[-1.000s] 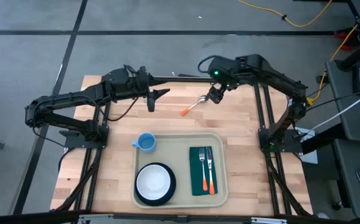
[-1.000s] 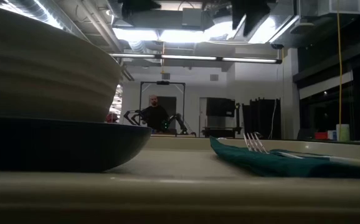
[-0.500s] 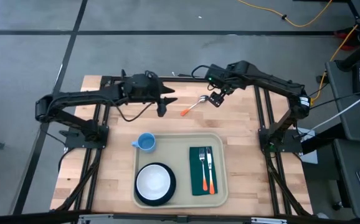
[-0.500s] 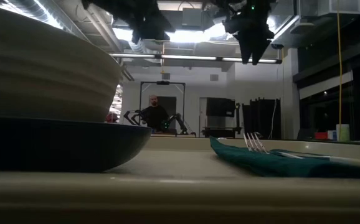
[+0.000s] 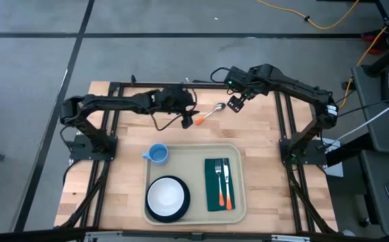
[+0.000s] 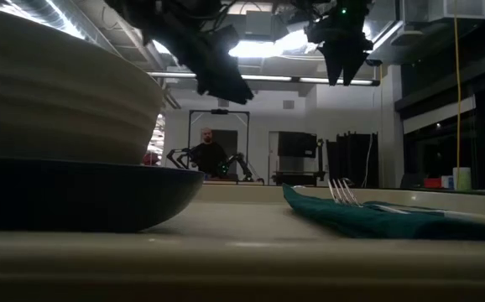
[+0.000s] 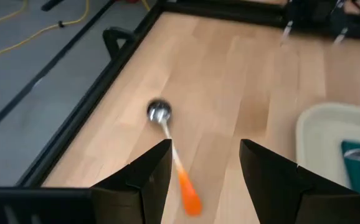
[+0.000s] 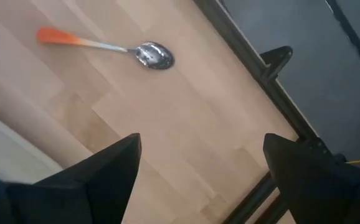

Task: Set up tray
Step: Put the orange spoon on top of the green napkin to the left of the orange fork

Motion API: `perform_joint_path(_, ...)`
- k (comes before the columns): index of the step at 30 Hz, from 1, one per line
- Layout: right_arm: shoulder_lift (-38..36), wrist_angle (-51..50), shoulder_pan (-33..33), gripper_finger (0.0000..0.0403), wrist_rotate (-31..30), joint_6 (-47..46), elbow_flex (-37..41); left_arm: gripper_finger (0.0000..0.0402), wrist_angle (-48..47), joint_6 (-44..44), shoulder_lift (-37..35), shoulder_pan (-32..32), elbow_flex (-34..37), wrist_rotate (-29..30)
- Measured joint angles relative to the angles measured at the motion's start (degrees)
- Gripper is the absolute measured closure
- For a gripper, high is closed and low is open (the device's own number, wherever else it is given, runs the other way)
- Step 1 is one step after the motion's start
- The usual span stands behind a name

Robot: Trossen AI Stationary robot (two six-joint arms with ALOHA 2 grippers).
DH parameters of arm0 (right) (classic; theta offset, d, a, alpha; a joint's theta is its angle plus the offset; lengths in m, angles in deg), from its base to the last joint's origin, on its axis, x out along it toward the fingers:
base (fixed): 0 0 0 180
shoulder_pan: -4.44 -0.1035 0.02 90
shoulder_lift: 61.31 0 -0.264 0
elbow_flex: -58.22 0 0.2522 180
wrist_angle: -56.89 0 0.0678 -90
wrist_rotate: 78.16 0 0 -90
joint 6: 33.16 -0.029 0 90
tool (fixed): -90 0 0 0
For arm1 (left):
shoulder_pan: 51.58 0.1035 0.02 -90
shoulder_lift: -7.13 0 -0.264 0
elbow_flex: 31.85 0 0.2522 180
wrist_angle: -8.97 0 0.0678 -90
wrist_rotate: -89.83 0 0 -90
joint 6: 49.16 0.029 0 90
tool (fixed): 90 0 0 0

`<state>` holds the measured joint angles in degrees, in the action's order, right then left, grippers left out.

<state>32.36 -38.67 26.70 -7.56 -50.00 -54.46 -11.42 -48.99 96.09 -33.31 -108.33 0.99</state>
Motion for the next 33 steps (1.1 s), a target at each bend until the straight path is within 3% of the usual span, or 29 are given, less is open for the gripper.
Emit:
perform_joint_path(7, -6.86, 5.35, 0.42, 0.0062, 2.36, -1.08, 0.00, 0.0219, -0.53, 0.58, 6.36, 2.40, -8.87, -3.80)
perform_joint_path(15, -20.17, 21.87, 0.28, 0.0062, 22.32, -0.66, -0.01, 0.0219, -5.81, 0.63, 15.85, 5.15, -14.12, -9.63)
perform_joint_path(17, -23.23, 24.03, 0.05, 0.0062, 24.78, -1.06, -0.02, 0.0219, -5.92, 0.67, 17.69, 5.13, -14.55, -9.68)
perform_joint_path(24, -29.05, 23.45, -0.15, 0.0062, 22.96, -2.50, -0.04, 0.0219, -11.07, 2.56, 23.87, 4.34, -18.34, -5.48)
perform_joint_path(33, -27.43, 18.83, -0.15, 0.0062, 20.57, -1.01, -0.02, 0.0219, -18.63, 4.50, 32.42, 3.49, -28.69, -3.21)
